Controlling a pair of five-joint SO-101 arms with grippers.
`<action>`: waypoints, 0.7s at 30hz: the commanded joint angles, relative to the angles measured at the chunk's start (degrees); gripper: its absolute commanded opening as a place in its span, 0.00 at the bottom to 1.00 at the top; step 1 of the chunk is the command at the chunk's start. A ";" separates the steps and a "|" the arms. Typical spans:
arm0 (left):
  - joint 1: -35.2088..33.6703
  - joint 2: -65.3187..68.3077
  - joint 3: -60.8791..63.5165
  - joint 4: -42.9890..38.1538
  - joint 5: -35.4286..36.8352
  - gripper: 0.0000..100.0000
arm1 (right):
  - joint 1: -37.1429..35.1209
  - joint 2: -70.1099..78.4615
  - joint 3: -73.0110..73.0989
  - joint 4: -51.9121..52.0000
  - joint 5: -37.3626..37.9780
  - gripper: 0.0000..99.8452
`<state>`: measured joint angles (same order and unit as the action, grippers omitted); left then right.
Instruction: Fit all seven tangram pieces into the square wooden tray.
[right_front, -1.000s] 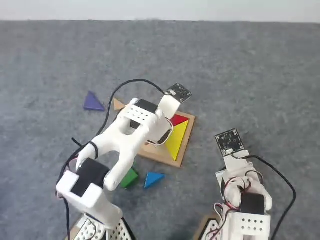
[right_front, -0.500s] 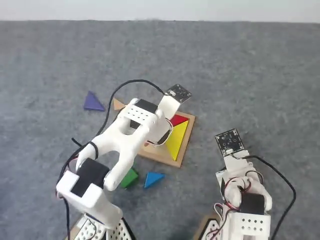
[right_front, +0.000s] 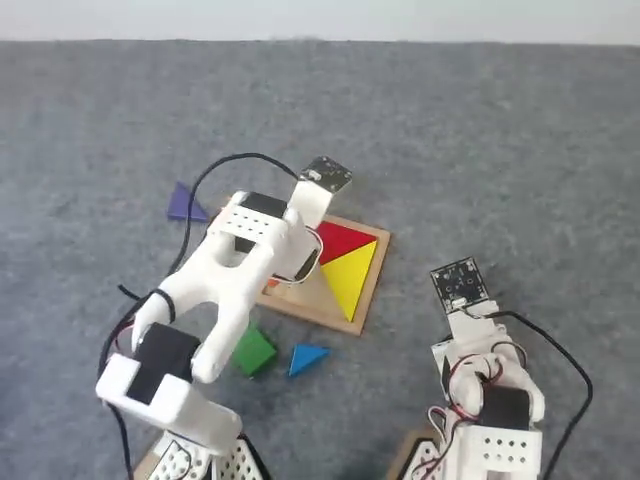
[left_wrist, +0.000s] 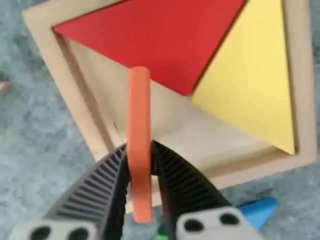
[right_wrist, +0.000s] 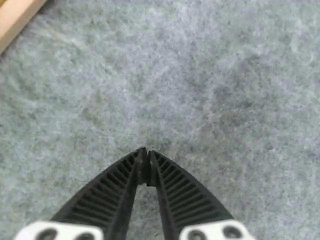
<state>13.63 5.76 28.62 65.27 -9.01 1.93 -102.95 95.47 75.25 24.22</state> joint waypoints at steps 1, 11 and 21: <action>0.70 -3.16 -0.22 -0.62 0.70 0.01 | -0.22 -0.92 0.97 0.13 0.44 0.01; 3.69 -3.16 1.27 -0.35 -0.79 0.01 | -0.22 -0.92 0.97 0.13 0.44 0.01; 2.29 -3.25 1.19 -0.35 0.79 0.12 | -0.22 -0.92 0.97 0.13 0.44 0.01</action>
<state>16.09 5.58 30.20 65.27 -8.84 1.93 -102.95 95.47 75.25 24.22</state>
